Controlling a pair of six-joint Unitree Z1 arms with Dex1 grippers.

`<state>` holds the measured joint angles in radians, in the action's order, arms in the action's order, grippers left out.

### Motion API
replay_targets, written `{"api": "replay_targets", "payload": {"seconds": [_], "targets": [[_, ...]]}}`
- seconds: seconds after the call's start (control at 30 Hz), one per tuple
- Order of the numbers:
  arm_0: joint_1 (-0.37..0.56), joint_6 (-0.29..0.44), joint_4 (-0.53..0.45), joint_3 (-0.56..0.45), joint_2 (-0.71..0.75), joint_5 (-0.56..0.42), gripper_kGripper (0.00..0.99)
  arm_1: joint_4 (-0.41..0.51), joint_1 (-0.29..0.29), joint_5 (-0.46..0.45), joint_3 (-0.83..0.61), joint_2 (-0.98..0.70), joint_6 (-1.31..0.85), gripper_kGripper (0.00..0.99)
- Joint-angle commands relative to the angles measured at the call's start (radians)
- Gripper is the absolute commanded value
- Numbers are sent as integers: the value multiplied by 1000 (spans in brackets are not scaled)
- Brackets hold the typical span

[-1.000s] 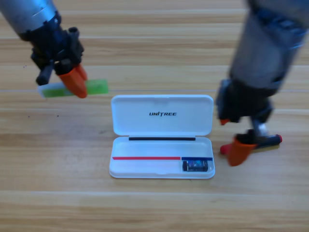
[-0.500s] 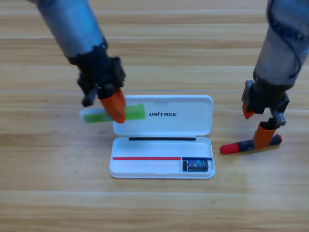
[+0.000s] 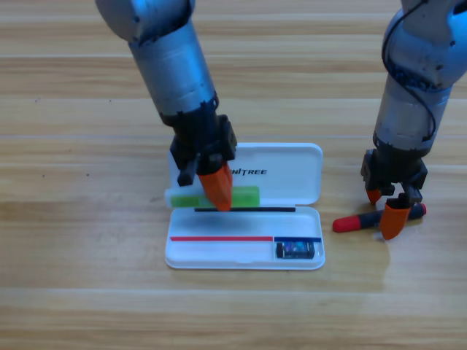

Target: Clean up eraser and pencils

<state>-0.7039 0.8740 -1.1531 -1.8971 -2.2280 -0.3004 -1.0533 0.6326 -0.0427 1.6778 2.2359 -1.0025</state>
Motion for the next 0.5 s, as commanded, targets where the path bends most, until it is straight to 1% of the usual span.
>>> {"api": "replay_targets", "payload": {"seconds": [0.03,0.13,0.17,0.23,0.3,0.37,0.4,0.5], "targets": [[-51,-23,0,-19,-74,6,0,19,-27,14,-9,74,-16,727],[-60,-33,0,-17,-81,11,0,19,-27,17,-7,79,-16,727],[-62,-35,1,-16,-82,12,0,21,-27,20,-7,80,-18,709],[-68,-40,6,-7,-84,15,0,21,-27,21,-9,82,-19,430],[-71,-41,10,7,-84,17,0,21,-27,18,-13,80,-27,227],[-71,-43,21,24,-79,17,0,19,-27,17,-18,79,-30,58],[-71,-43,26,33,-76,17,0,19,-27,17,-20,79,-31,0],[-71,-44,35,46,-74,17,0,19,-27,18,-26,74,-33,0]]}}
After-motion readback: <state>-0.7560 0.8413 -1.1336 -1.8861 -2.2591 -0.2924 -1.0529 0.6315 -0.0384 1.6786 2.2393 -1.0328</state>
